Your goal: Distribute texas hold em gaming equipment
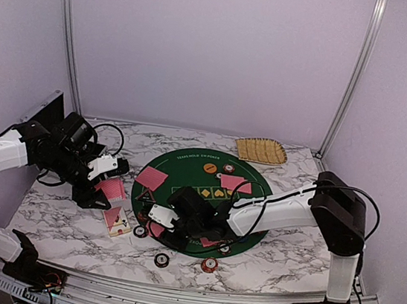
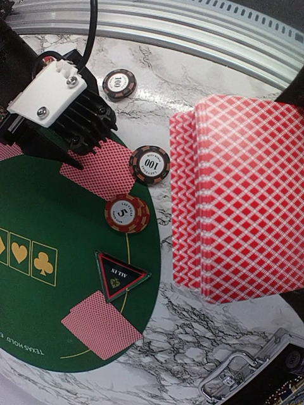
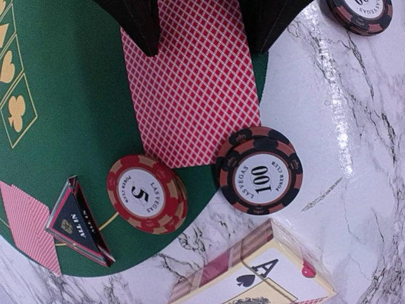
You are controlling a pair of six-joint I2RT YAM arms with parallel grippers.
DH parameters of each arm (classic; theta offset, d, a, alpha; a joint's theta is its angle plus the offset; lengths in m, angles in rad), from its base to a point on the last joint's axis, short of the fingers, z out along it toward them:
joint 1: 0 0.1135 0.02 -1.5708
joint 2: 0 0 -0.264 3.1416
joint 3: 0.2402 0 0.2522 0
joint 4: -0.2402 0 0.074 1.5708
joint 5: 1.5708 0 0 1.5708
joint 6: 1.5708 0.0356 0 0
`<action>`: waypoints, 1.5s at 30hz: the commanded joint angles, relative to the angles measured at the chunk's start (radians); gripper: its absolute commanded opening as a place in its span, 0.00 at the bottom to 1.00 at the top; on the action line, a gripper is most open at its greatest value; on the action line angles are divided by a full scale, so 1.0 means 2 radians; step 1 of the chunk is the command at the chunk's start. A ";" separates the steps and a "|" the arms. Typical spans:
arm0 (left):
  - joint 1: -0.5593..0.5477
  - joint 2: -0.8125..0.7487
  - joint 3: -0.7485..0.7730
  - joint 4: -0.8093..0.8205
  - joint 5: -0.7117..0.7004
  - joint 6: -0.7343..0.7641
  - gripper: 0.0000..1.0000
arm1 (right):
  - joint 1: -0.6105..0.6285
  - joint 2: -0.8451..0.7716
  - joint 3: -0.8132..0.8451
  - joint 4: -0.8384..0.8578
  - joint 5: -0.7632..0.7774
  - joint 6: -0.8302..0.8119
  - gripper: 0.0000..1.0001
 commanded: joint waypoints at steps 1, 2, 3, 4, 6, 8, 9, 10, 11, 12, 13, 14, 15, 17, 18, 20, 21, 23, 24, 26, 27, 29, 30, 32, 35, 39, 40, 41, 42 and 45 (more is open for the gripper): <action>0.002 -0.004 0.017 -0.009 0.012 0.000 0.00 | -0.006 -0.019 -0.010 -0.017 0.039 0.008 0.48; 0.002 -0.004 0.017 -0.009 0.012 0.000 0.00 | -0.006 -0.021 -0.010 -0.017 0.040 0.009 0.48; 0.002 -0.004 0.017 -0.009 0.013 0.000 0.00 | -0.006 -0.022 -0.009 -0.016 0.040 0.009 0.48; 0.002 -0.004 0.017 -0.009 0.013 0.000 0.00 | -0.006 -0.024 -0.007 -0.016 0.038 0.009 0.48; 0.002 -0.004 0.016 -0.009 0.013 0.000 0.00 | -0.006 -0.024 -0.002 -0.017 0.034 0.010 0.47; 0.002 -0.004 0.016 -0.009 0.013 0.000 0.00 | -0.007 -0.022 0.005 -0.018 0.031 0.011 0.47; 0.002 -0.005 0.015 -0.009 0.013 0.000 0.00 | -0.006 -0.020 0.007 -0.019 0.030 0.012 0.46; 0.002 -0.006 0.015 -0.009 0.013 0.000 0.00 | -0.006 -0.018 0.011 -0.019 0.030 0.013 0.44; 0.002 -0.007 0.014 -0.009 0.013 0.000 0.00 | -0.006 -0.016 0.015 -0.020 0.030 0.014 0.43; 0.002 -0.008 0.013 -0.009 0.013 0.000 0.00 | -0.006 -0.014 0.017 -0.020 0.031 0.014 0.43; 0.002 -0.009 0.013 -0.009 0.012 0.000 0.00 | -0.007 -0.012 0.019 -0.019 0.032 0.015 0.42; 0.002 -0.010 0.012 -0.009 0.012 0.001 0.00 | -0.007 -0.011 0.021 -0.018 0.033 0.016 0.42; 0.002 -0.010 0.012 -0.009 0.012 0.000 0.00 | -0.006 -0.010 0.021 -0.017 0.034 0.016 0.42; 0.002 -0.011 0.011 -0.009 0.012 0.001 0.00 | -0.006 -0.010 0.023 -0.016 0.035 0.017 0.41; 0.002 -0.011 0.011 -0.009 0.012 0.001 0.00 | -0.006 -0.011 0.025 -0.015 0.037 0.017 0.40; 0.002 -0.010 0.011 -0.009 0.013 0.000 0.00 | -0.006 -0.014 0.027 -0.013 0.040 0.014 0.39; 0.002 -0.010 0.011 -0.009 0.013 0.001 0.00 | -0.006 -0.016 0.028 -0.012 0.043 0.013 0.39; 0.002 -0.011 0.011 -0.009 0.013 0.000 0.00 | -0.006 -0.019 0.028 -0.009 0.049 0.010 0.37; 0.002 -0.011 0.011 -0.009 0.014 0.000 0.00 | -0.005 -0.020 0.028 -0.007 0.051 0.009 0.36; 0.002 -0.011 0.011 -0.009 0.014 0.000 0.00 | -0.004 -0.024 0.028 -0.002 0.055 0.006 0.35; 0.002 -0.011 0.011 -0.009 0.014 0.000 0.00 | -0.004 -0.025 0.027 -0.001 0.056 0.006 0.34; 0.002 -0.010 0.011 -0.009 0.015 0.000 0.00 | -0.003 -0.025 0.029 0.002 0.056 0.005 0.34; 0.002 -0.010 0.011 -0.009 0.015 0.000 0.00 | -0.003 -0.025 0.030 0.002 0.056 0.004 0.33; 0.002 -0.010 0.011 -0.009 0.015 0.000 0.00 | -0.001 -0.024 0.032 0.002 0.056 0.003 0.33; 0.002 -0.009 0.011 -0.009 0.016 0.000 0.00 | 0.002 -0.024 0.036 0.002 0.061 0.001 0.32; 0.002 -0.010 0.011 -0.009 0.017 0.000 0.00 | 0.002 -0.026 0.040 0.006 0.065 0.002 0.32; 0.002 -0.010 0.011 -0.009 0.017 -0.001 0.00 | 0.002 -0.027 0.042 0.003 0.068 0.006 0.32; 0.002 -0.010 0.011 -0.009 0.017 -0.001 0.00 | -0.001 -0.026 0.044 -0.001 0.069 0.017 0.34; 0.002 -0.010 0.012 -0.009 0.017 -0.002 0.00 | -0.013 -0.030 0.043 -0.006 0.054 0.041 0.38; 0.002 -0.012 0.011 -0.009 0.016 -0.001 0.00 | -0.052 -0.053 0.017 0.006 -0.041 0.108 0.55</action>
